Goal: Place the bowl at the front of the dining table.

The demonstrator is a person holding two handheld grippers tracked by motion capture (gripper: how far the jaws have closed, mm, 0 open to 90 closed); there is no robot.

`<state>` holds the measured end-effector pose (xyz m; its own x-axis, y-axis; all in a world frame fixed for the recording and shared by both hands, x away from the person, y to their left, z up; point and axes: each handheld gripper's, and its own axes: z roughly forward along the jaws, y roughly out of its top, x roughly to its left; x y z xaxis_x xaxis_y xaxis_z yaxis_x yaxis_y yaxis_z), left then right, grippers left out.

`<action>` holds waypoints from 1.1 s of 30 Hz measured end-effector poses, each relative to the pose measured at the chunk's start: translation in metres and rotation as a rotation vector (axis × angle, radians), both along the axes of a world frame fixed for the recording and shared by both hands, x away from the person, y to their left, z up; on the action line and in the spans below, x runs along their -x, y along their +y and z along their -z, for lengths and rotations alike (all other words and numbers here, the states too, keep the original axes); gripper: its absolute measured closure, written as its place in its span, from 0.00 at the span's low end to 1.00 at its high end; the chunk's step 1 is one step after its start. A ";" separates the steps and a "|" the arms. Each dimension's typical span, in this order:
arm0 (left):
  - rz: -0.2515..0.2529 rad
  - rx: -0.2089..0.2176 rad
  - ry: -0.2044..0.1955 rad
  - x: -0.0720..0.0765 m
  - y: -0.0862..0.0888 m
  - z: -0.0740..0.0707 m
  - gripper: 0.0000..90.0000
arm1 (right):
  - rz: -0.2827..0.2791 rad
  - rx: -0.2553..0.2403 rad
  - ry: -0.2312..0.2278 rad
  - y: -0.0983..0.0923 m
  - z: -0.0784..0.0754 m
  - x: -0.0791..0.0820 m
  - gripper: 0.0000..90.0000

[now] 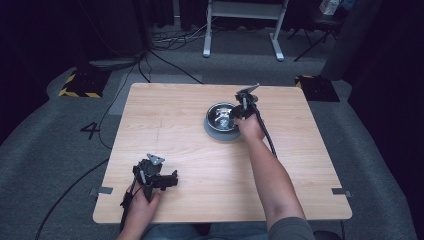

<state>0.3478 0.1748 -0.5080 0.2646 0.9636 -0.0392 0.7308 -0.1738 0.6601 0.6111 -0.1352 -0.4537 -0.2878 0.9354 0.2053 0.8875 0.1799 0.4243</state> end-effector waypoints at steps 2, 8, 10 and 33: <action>0.000 0.000 0.000 0.000 0.000 0.000 0.00 | 0.001 0.013 -0.002 0.001 0.001 0.000 0.64; 0.000 0.000 0.000 0.000 0.000 0.000 0.00 | 0.021 0.040 -0.038 -0.005 -0.004 0.002 0.57; 0.000 0.000 0.000 0.000 0.000 0.000 0.00 | 0.026 0.029 -0.053 -0.007 -0.007 0.003 0.57; 0.001 -0.001 0.000 0.000 0.000 0.000 0.00 | -0.060 0.010 -0.230 -0.014 -0.066 0.035 0.54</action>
